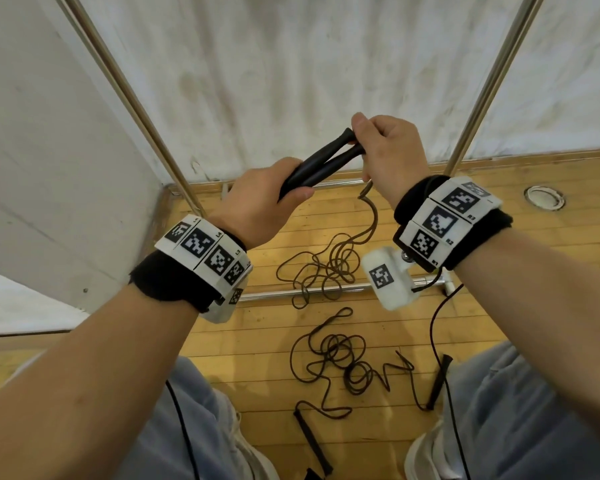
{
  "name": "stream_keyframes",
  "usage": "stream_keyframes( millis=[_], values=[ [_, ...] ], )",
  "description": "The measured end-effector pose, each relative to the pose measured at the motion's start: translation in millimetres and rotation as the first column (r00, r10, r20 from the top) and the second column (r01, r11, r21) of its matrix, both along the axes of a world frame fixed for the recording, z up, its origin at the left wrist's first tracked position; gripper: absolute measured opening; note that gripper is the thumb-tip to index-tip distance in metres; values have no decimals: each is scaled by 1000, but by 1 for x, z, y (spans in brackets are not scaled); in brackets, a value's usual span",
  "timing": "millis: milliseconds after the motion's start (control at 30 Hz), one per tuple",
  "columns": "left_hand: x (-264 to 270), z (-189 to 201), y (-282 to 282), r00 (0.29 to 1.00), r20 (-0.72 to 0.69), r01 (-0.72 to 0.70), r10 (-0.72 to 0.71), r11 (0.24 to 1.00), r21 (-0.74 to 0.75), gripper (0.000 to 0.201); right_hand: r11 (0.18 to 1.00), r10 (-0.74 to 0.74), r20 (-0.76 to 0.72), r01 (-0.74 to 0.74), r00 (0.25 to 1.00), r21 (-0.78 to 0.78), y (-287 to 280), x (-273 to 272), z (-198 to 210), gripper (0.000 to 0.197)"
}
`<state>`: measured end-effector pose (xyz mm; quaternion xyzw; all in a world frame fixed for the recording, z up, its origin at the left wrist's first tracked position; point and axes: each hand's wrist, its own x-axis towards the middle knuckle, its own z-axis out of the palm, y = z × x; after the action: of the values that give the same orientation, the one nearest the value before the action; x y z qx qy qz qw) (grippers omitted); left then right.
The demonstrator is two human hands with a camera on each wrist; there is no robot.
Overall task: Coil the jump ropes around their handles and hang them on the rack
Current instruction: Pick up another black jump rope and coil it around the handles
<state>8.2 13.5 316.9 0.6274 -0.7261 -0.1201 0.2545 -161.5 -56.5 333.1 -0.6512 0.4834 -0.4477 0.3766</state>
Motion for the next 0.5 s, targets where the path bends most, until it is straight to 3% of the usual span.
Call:
stream_keyframes(
  millis=[267, 400, 500],
  values=[
    [1, 0, -10, 991, -131, -28, 39, 996, 85, 13, 992, 30, 243, -58, 970, 108, -6, 2, -7, 36],
    [-1, 2, -11, 917, -394, -31, 68, 994, 101, 11, 992, 96, 119, -105, 988, 72, -4, 7, -16, 45],
    [-3, 4, -10, 846, -526, -32, 90, 992, 119, 7, 985, 160, 4, -160, 987, 71, -1, 12, -22, 39]
  ],
)
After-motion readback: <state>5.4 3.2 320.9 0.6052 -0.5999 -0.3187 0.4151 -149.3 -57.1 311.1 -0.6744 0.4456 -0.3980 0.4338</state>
